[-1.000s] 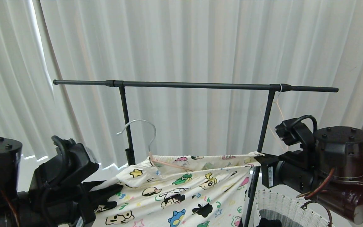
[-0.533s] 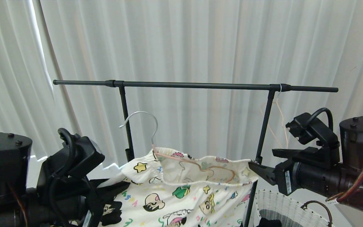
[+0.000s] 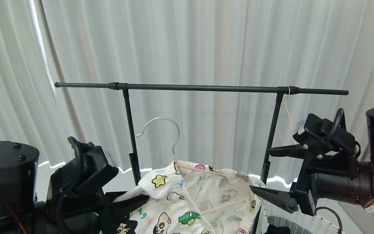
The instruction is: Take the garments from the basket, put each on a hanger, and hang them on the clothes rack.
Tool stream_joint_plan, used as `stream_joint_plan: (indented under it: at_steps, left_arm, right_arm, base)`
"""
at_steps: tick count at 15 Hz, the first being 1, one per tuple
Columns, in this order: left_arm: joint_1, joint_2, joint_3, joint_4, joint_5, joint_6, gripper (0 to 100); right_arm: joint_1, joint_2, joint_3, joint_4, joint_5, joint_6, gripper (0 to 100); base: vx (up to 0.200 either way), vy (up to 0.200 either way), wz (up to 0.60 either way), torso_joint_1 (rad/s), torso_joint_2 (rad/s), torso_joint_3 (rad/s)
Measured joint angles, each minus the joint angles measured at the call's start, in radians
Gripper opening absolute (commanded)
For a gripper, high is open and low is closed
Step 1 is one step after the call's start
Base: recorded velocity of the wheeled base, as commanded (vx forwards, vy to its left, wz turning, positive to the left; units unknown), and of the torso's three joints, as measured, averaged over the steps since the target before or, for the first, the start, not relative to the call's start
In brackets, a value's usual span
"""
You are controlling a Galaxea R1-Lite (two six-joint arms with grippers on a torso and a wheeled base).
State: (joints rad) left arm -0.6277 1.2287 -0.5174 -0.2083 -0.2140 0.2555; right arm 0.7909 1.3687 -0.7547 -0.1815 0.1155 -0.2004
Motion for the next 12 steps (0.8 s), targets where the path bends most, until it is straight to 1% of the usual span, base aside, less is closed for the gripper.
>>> stream_joint_plan:
  at_steps: [2, 4, 6, 9, 12]
  left_arm:
    - [-0.045, 0.0, 0.002, -0.001, -0.001, 0.001, 0]
    - [-0.098, -0.001, 0.004, -0.002, -0.001, 0.002, 0]
    - [-0.145, -0.001, 0.005, -0.026, -0.001, 0.004, 0]
    - [-0.182, 0.0, 0.011, -0.039, 0.0, 0.022, 0]
    - [-0.189, 0.0, 0.013, -0.039, 0.001, 0.027, 0]
  right_arm:
    - [0.023, 0.002, -0.018, 0.096, 0.054, -0.078, 100]
    - [0.068, 0.009, -0.06, 0.235, 0.107, -0.159, 100]
    - [0.107, 0.034, -0.09, 0.265, 0.122, -0.215, 100]
    - [0.136, 0.08, -0.103, 0.274, 0.12, -0.224, 100]
    - [0.141, 0.11, -0.109, 0.287, 0.114, -0.224, 100]
  base:
    - [0.0, 0.0, 0.0, 0.0, 0.0, 0.0]
    - [0.0, 0.0, 0.0, 0.0, 0.0, 0.0]
    - [0.0, 0.0, 0.0, 0.0, 0.0, 0.0]
    - [0.0, 0.0, 0.0, 0.0, 0.0, 0.0]
    - [0.0, 0.0, 0.0, 0.0, 0.0, 0.0]
